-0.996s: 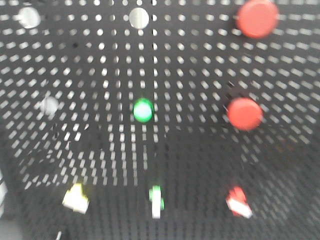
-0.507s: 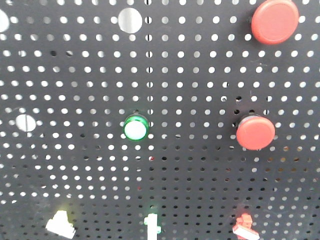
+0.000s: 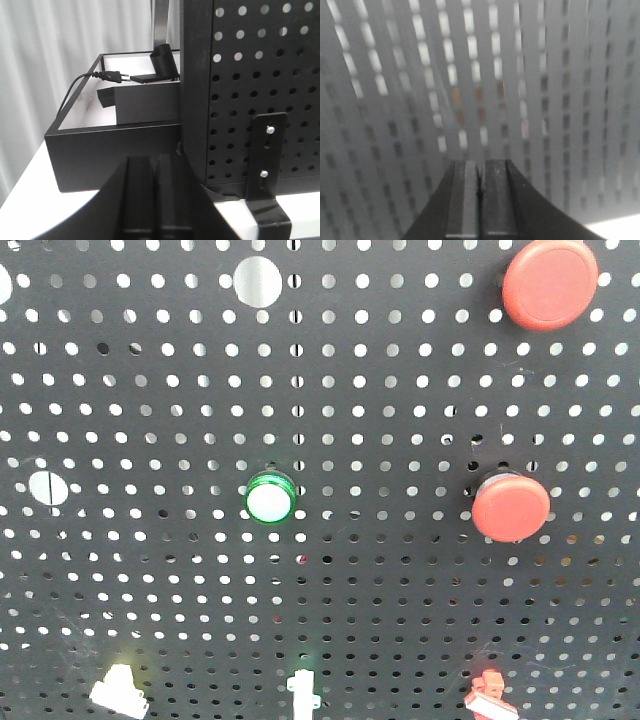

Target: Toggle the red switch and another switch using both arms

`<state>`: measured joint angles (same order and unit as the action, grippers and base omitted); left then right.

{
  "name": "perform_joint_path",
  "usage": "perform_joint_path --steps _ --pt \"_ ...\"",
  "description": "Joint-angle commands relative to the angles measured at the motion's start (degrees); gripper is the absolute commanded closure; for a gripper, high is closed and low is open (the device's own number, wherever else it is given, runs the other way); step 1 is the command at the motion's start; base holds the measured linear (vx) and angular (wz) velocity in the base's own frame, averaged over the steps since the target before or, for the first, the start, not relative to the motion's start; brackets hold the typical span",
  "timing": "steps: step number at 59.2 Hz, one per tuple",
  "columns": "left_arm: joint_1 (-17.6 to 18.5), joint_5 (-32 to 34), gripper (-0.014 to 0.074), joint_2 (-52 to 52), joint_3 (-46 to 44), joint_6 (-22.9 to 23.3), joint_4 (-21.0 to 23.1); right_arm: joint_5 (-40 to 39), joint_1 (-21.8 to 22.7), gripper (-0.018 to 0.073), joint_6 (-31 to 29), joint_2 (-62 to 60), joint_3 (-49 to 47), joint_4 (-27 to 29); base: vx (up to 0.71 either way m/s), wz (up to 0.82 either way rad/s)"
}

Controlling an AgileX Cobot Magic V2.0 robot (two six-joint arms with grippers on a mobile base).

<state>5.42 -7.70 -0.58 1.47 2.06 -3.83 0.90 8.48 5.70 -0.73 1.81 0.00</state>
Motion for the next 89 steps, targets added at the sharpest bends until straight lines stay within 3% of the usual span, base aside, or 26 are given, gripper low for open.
perform_joint_path --steps 1,8,16,23,28,33,47,54,62,71,77,83,89 --pt "-0.04 4.79 0.0594 -1.08 1.18 -0.05 0.55 -10.66 0.36 0.0565 -0.17 -0.54 0.2 0.0 0.0 0.0" --pt "-0.04 10.95 0.0594 -1.08 0.5 0.07 0.62 -15.96 0.2 0.0565 -0.17 -0.54 -1.59 0.0 0.0 0.0" --pt "-0.04 22.03 0.0594 -1.08 -3.52 2.74 2.02 -5.04 0.2 0.0565 -0.36 -0.47 -10.73 0.0 0.0 0.0" --pt "-0.04 13.22 0.0594 1.22 -11.75 2.55 1.85 6.57 0.2 0.0565 -2.95 2.91 -22.77 -1.15 0.0 0.0" --pt "-0.04 2.9 0.0594 6.17 -18.57 2.3 1.85 10.82 0.2 0.0565 -8.18 7.31 -30.52 -1.29 0.0 0.0" --pt "-0.04 -2.21 0.0594 12.48 -23.85 0.35 1.85 13.08 0.2 0.0565 -10.9 12.29 -35.88 0.49 0.0 0.0" --pt "-0.04 0.65 0.0594 22.06 -28.57 -1.38 2.4 11.38 0.16 0.0565 -10.38 16.79 -37.85 5.32 0.0 0.0" --pt "1.07 2.23 0.0594 23.72 -29.32 -2.56 7.08 11.38 0.16 0.0565 -10.61 16.79 -37.85 9.23 0.0 0.0" --pt "7.1 -1.76 0.0594 26.49 -31.64 -12.38 15.9 11.38 0.16 0.0565 -10.88 17.37 -37.85 9.82 0.0 0.0" --pt "15.18 -3.75 0.0594 30.98 -33.13 -30.92 32.4 11.38 0.16 0.0565 -10.88 18.86 -37.85 9.95 0.0 0.0" --pt "18.56 -3.1 0.0594 33.46 -33.53 -42.23 40.65 11.43 0.16 0.0565 -10.88 19.44 -37.85 9.95 0.0 0.0" --pt "19.37 -0.14 0.0594 35.07 -33.52 -48.56 46.46 11.43 0.16 0.0565 -10.88 19.46 -37.85 9.95 0.0 0.0" --pt "19.32 1.39 0.0594 36.7 -33.52 -50.13 48.66 11.54 0.16 0.0565 -10.88 19.46 -37.85 9.95 0.0 0.0"
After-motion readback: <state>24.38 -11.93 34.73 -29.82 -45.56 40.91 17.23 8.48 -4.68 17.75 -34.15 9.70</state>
